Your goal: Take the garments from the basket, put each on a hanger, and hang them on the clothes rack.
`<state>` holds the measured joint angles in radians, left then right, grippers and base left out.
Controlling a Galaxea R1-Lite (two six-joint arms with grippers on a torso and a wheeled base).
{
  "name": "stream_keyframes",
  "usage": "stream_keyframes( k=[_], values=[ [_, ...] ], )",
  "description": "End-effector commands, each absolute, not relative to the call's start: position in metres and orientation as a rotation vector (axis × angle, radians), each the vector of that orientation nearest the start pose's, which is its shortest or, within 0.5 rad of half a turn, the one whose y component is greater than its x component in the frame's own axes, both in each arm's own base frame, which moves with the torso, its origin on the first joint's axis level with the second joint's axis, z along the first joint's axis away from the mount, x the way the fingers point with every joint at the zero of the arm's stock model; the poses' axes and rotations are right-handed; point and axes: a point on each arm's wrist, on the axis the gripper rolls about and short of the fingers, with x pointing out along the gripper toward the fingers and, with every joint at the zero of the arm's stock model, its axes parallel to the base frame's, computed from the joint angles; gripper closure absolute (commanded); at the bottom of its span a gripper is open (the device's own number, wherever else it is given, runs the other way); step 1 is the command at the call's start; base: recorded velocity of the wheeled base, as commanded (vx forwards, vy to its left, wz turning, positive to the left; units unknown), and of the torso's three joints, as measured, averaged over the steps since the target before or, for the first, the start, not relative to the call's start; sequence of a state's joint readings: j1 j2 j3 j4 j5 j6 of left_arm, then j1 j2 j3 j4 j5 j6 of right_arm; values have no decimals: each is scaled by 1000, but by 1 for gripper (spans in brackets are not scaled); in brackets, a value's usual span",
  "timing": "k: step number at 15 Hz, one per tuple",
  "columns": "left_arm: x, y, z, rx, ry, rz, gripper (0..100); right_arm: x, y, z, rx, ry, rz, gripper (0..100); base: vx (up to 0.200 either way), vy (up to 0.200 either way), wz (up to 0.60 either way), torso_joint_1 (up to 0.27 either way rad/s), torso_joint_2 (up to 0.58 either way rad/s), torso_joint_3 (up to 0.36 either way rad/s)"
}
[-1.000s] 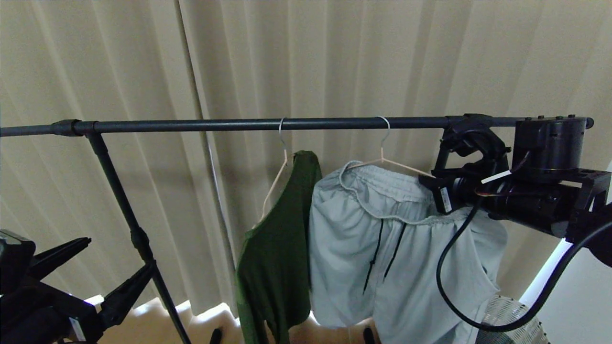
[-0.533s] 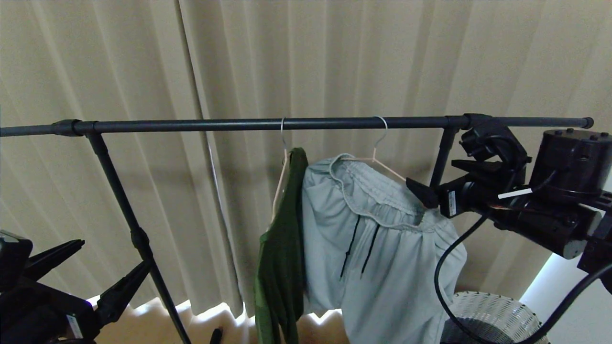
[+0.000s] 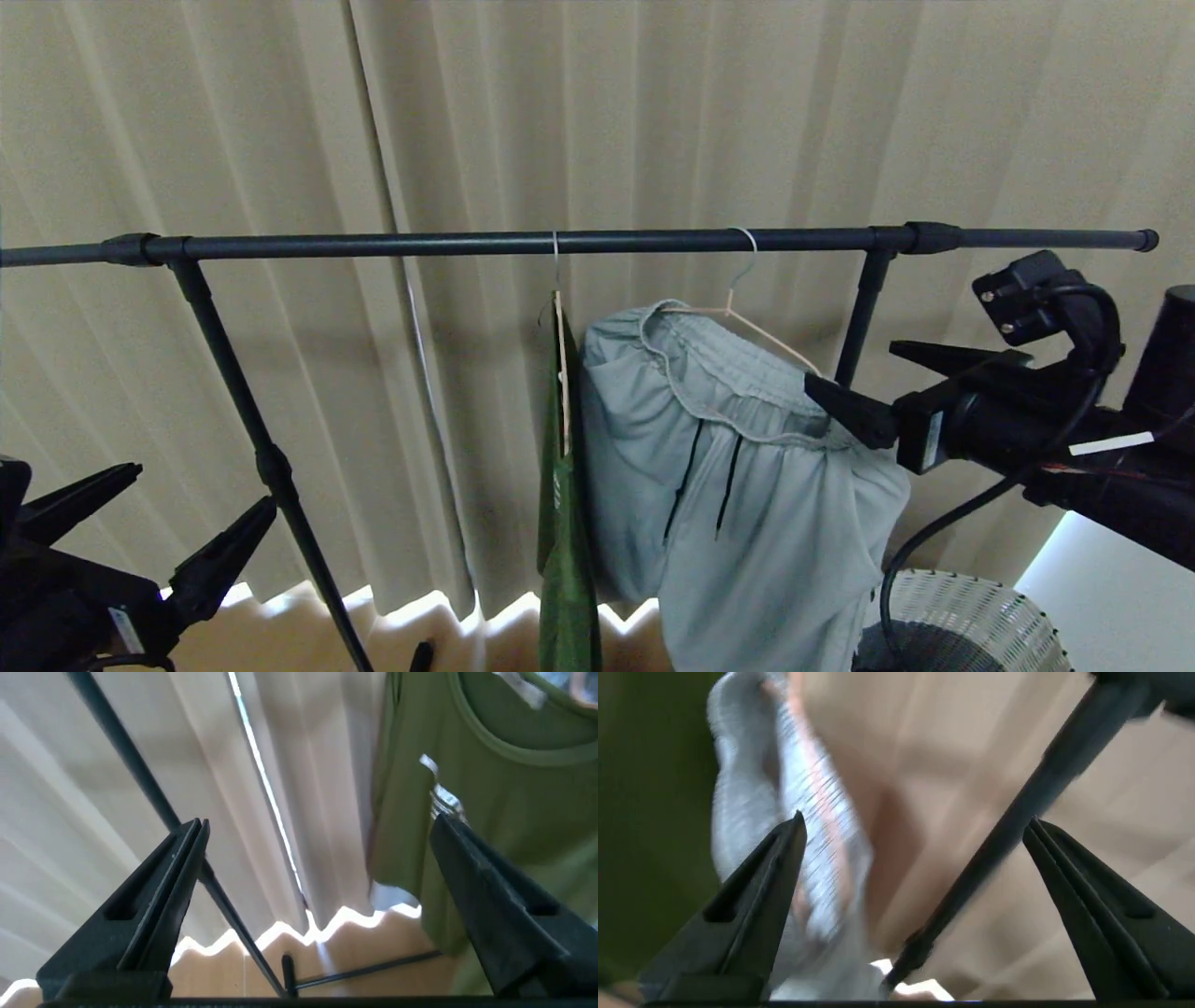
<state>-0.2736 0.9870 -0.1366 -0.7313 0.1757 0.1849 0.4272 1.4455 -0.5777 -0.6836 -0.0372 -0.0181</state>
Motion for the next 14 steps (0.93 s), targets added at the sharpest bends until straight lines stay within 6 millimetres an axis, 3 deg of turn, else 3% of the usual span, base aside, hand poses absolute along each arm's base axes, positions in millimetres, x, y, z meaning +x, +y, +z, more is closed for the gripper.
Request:
stream_keyframes(
  k=[1, 6, 9, 14],
  values=[
    [92, -16, 157, 195, 63, -41, 0, 181, 81, 211, 3, 96, 390, 0, 0, 0, 0, 0, 0, 0],
    [58, -4, 140, 191, 52, 40, 0, 115, 53, 200, 40, 30, 458, 0, 0, 0, 0, 0, 0, 0],
    [36, 2, 133, 188, 102, 120, 0, 96, 44, 198, 24, -1, 456, 0, 0, 0, 0, 0, 0, 0],
    [-11, 3, 100, 158, 109, 249, 0, 55, 26, 192, -55, 9, 456, 0, 0, 0, 0, 0, 0, 0]
  ],
)
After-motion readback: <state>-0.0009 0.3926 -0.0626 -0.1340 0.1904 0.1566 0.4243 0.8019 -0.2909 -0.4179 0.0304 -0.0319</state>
